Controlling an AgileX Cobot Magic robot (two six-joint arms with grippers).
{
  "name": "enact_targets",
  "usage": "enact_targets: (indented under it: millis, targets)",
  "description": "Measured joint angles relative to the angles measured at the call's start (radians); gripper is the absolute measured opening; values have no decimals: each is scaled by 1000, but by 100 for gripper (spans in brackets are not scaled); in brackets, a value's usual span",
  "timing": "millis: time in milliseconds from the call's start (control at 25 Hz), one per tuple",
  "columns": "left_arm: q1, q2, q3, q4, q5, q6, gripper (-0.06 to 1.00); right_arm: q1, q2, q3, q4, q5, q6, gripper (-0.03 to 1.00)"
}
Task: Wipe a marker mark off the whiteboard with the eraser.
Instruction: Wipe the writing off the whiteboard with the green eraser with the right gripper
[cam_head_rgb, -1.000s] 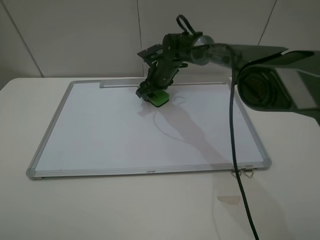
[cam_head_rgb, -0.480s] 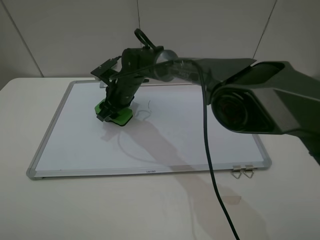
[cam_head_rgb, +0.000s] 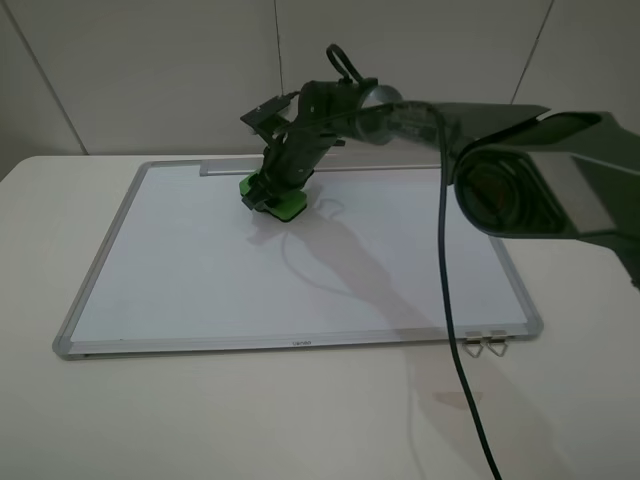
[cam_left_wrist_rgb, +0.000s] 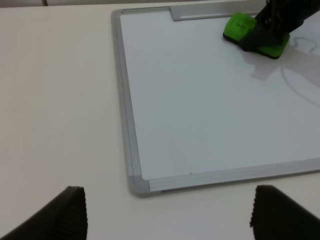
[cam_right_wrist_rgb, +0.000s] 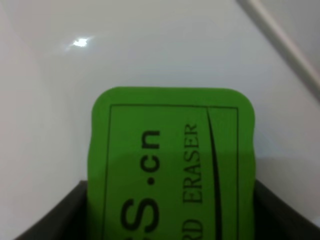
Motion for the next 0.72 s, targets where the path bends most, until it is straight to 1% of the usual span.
enact_targets:
  millis: [200,360,520,640,720]
  targets:
    - [0,0,0,0,0,0,69,-66,4,0,0,-25,6,59]
    - [0,0,0,0,0,0,69,-78,4,-2,-1,-7,27,59]
    - [0,0,0,0,0,0,69,-78,0,-9,-24,68,72,59]
    - [0,0,0,0,0,0,69,-78,-9,-12,-54,158,93,59]
    - [0,0,0,0,0,0,69,-78,-13,-12,-68,194,106,59]
